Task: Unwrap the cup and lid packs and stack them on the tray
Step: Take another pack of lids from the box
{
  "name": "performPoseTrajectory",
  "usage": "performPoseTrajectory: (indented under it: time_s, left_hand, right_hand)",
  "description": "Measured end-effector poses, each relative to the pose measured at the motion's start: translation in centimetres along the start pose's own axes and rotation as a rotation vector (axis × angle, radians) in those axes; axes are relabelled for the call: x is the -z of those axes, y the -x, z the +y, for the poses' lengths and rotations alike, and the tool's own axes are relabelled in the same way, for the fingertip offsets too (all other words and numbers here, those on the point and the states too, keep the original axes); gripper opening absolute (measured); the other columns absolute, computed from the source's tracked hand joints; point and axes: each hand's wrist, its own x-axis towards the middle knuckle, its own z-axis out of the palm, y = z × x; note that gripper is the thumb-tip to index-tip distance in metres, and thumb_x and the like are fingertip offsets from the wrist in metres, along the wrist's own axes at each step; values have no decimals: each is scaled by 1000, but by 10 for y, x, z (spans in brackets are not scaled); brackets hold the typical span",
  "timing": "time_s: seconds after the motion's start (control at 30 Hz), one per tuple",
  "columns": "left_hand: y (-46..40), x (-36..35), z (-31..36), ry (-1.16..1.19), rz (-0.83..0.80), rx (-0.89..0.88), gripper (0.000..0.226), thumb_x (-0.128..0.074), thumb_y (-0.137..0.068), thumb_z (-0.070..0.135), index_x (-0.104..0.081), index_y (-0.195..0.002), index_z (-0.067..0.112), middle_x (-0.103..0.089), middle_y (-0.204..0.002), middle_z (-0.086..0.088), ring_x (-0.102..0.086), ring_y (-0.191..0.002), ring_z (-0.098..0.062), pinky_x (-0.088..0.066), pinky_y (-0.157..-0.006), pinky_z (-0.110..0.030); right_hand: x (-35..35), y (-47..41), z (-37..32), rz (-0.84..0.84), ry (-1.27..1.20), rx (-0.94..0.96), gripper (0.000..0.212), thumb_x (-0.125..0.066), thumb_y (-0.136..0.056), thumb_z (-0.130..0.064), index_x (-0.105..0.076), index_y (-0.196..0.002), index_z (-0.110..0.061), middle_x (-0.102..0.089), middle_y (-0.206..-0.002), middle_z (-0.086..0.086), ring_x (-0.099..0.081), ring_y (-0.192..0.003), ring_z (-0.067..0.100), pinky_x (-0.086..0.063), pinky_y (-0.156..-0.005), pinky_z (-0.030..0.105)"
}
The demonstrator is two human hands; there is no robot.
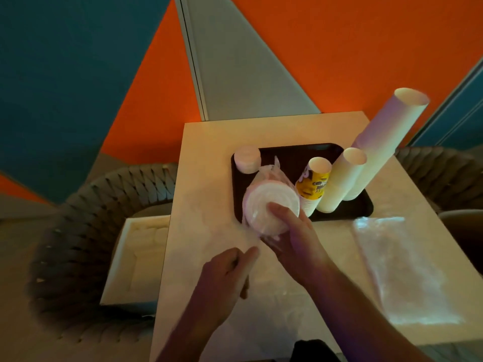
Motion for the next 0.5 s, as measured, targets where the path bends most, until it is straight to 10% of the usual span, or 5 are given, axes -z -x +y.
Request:
performPoseTrajectory:
  time_s: [0.17, 0.5]
  left_hand:
    - [-3, -40, 28, 324, -15, 149, 28, -69, -88, 47, -68, -101, 21, -74, -88, -3, -62, -58, -20, -42, -55, -29]
    - [-1, -70, 31, 297, 99, -135, 36, -60, -99, 23, -60, -70, 3, -46, -56, -3, -39, -51, -14, -32, -51, -26]
  right_hand:
    - [8, 11, -5, -33, 47, 32, 52, -81, -71, -17, -65, -117, -34, -69, -116, 13, -70, -94, 30, -54, -69, 46]
    - [34, 12, -29, -117, -21, 62, 58, -77, -79, -11, -58, -133, -15, -70, -118, 16, -71, -100, 29, -58, -67, 34]
